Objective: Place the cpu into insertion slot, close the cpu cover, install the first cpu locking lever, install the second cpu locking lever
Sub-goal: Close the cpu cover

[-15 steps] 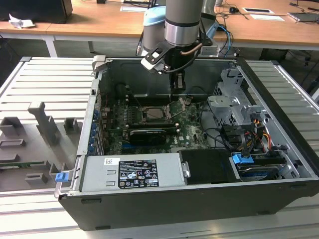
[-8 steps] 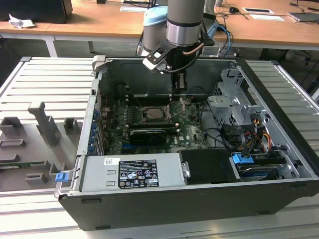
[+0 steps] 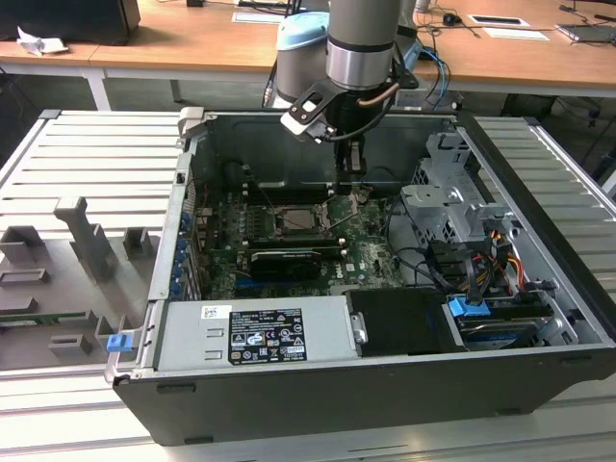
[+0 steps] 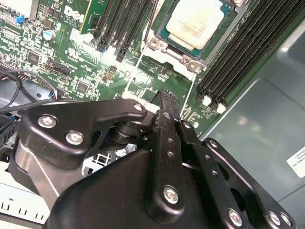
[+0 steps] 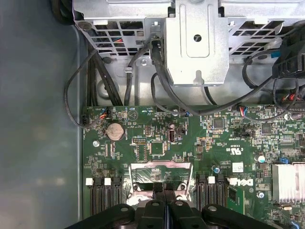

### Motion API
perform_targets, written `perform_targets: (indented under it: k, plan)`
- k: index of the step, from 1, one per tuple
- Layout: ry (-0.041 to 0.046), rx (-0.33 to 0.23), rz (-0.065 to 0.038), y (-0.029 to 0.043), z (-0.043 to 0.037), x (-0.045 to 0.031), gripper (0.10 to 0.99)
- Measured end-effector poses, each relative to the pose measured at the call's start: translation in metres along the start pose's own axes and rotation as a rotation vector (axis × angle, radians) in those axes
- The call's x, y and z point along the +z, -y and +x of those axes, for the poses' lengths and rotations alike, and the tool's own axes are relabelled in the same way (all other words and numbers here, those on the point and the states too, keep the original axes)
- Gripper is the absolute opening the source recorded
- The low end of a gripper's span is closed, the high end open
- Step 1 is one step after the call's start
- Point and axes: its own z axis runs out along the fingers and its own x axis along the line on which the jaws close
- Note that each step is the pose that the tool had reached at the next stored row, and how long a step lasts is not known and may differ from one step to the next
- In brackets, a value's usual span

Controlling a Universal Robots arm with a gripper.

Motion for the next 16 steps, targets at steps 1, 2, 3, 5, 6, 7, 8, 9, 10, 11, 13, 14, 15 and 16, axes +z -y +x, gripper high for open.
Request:
perform_targets:
  k: [1, 2, 3, 5, 6, 7, 8, 9, 10, 11, 13, 14, 15, 16]
  plan:
    - [0.0000, 0.000, 0.000, -0.0006, 0.0000, 0.0000, 0.106]
    - [0.0000, 0.000, 0.000, -0.0014, 0.0000, 0.0001, 0.106]
    - [0.0000, 0.000, 0.000, -0.0023, 0.0000, 0.0001, 0.106]
    - [0.0000, 0.000, 0.000, -0.0040, 0.0001, 0.0002, 0.106]
    - [0.0000, 0.000, 0.000, -0.0054, 0.0001, 0.0002, 0.106]
    - [-0.0001, 0.000, 0.000, -0.0062, 0.0001, 0.0003, 0.106]
    - [0.0000, 0.000, 0.000, -0.0069, 0.0001, 0.0003, 0.106]
    - [0.0000, 0.000, 0.000, -0.0074, 0.0001, 0.0003, 0.106]
    - [0.0000, 0.000, 0.000, -0.0081, 0.0002, 0.0004, 0.106]
    - [0.0000, 0.000, 0.000, -0.0088, 0.0002, 0.0004, 0.106]
    - [-0.0001, -0.001, 0.000, -0.0106, 0.0002, 0.0005, 0.106]
    - [-0.0001, -0.001, 0.000, -0.0120, 0.0002, 0.0006, 0.106]
    - [-0.0001, -0.001, 0.000, -0.0131, 0.0003, 0.0006, 0.106]
    - [0.0000, -0.001, 0.000, -0.0140, 0.0003, 0.0006, 0.106]
